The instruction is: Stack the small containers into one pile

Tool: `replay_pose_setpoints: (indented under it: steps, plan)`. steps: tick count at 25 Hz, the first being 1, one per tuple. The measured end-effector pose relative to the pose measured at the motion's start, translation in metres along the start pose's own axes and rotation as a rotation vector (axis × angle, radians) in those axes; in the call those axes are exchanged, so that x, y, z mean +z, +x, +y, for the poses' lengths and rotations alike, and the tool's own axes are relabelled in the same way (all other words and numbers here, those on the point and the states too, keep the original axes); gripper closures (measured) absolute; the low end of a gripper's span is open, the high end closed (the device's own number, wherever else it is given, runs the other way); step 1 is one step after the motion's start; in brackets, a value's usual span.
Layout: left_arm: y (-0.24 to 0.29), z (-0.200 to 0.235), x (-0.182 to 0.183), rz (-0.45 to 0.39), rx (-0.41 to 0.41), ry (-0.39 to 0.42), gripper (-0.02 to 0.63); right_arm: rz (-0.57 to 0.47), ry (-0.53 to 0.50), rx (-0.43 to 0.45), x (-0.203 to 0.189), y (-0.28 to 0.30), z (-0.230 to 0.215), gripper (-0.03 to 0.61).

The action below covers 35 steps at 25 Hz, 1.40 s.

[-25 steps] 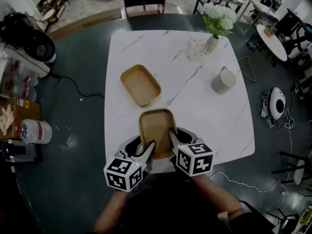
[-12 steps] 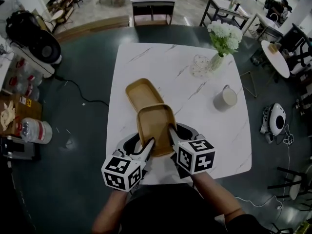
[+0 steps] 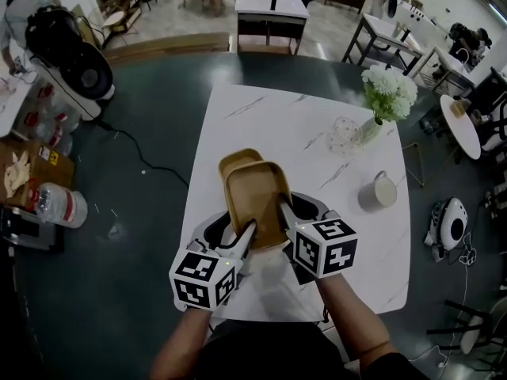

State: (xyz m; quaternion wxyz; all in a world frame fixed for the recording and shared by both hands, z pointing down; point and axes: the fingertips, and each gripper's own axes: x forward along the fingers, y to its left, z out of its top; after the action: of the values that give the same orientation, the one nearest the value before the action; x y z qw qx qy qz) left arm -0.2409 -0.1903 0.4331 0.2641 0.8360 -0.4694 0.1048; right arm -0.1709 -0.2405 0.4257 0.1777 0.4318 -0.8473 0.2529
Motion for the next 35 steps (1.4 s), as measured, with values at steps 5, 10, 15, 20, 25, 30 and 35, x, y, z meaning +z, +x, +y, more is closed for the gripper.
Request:
replay_pose_setpoints:
  steps: [5, 10, 15, 20, 25, 30, 35]
  plan:
    - [0.013, 0.014, 0.018, -0.006, 0.027, 0.013, 0.408, 0.002, -0.053, 0.042, 0.023, 0.021, -0.005, 0.554]
    - [0.029, 0.028, 0.026, -0.004, 0.053, 0.014, 0.407, 0.01, -0.061, 0.063, 0.034, 0.042, -0.014, 0.554]
    - [0.042, 0.038, 0.029, 0.008, 0.064, 0.014, 0.405, 0.021, -0.057, 0.087, 0.036, 0.057, -0.022, 0.554]
    - [0.055, 0.046, 0.025, 0.029, 0.079, 0.006, 0.403, 0.036, -0.049, 0.097, 0.033, 0.072, -0.032, 0.554]
    - [0.065, 0.053, 0.017, 0.055, 0.086, 0.002, 0.402, 0.055, -0.038, 0.106, 0.023, 0.082, -0.039, 0.552]
    - [0.065, 0.058, 0.012, 0.06, 0.113, 0.02, 0.393, 0.047, -0.045, 0.127, 0.019, 0.087, -0.037, 0.543]
    - [0.058, 0.065, 0.016, 0.025, 0.158, 0.031, 0.374, -0.018, -0.04, 0.116, 0.029, 0.085, -0.035, 0.427]
